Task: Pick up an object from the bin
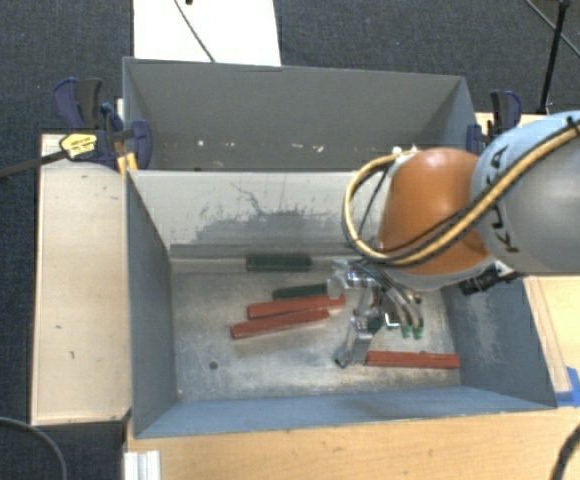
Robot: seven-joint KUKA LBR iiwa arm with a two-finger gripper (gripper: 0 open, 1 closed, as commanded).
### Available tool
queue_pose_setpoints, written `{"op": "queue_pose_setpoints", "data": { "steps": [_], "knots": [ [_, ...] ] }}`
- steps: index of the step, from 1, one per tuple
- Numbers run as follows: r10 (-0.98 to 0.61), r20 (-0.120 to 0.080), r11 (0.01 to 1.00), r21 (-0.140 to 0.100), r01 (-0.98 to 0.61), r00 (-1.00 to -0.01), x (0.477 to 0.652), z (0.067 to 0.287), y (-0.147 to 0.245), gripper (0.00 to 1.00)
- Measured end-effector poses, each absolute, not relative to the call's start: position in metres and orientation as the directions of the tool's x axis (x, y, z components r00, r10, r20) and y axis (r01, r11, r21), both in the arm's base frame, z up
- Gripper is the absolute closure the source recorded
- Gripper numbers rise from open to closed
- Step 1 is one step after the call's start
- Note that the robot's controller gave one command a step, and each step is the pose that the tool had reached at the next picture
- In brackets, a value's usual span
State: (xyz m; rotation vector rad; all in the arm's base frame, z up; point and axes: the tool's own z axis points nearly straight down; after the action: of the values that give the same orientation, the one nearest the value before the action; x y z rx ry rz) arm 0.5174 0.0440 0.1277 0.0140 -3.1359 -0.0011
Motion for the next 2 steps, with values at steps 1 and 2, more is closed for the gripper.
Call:
{"op": "queue_pose_setpoints", "data": {
  "steps": [1,2],
  "knots": [
    [-0.165,0.001,0.986,-0.001,-0.165,-0.986,0.4914,0.0693,0.008,0.0],
    [-0.164,-0.002,0.987,0.0,-0.164,-0.987,0.4922,0.0704,0.0091,1.0]
  ]
}}
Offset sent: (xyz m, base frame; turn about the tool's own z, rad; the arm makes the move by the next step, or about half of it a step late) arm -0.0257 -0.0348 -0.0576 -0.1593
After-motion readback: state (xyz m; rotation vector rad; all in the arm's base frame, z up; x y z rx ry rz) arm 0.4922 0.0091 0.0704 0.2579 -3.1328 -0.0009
